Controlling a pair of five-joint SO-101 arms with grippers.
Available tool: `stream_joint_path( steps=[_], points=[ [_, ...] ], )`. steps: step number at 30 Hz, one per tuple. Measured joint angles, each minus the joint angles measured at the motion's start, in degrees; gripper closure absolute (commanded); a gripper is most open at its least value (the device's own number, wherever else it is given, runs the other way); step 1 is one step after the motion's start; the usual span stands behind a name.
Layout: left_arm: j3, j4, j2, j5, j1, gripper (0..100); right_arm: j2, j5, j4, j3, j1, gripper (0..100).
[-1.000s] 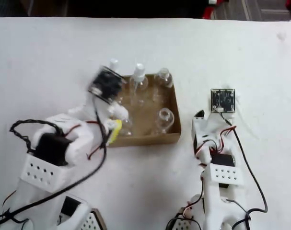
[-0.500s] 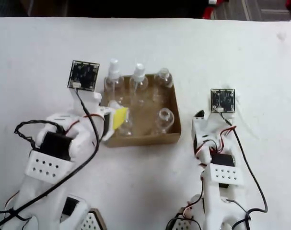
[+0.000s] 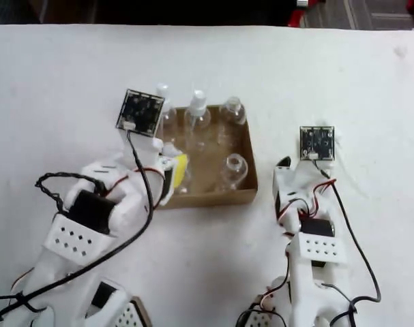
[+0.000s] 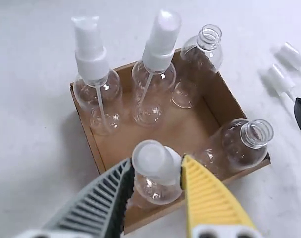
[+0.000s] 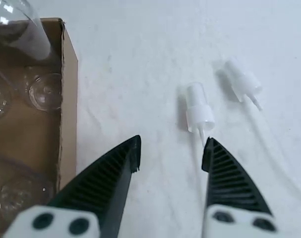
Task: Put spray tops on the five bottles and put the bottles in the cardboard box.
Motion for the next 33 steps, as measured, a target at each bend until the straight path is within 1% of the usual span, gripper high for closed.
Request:
stream_joint_path(
  steps=[8, 14, 27, 33],
  points=[
    [0.18, -1.67, 0.0, 0.0, -0.18, 86, 0.0, 0.0, 0.0, 0.0, 0.0, 81.5],
    [0.18, -1.67, 0.0, 0.09, -0.18, 94, 0.0, 0.0, 0.0, 0.0, 0.0, 81.5],
    [0.18, -1.76, 0.0, 0.26, 0.09, 94, 0.0, 0.0, 0.0, 0.0, 0.0, 81.5],
    [0.18, -3.78, 0.0, 0.18, 0.09, 94, 0.0, 0.0, 0.0, 0.0, 0.0, 81.5]
  ],
)
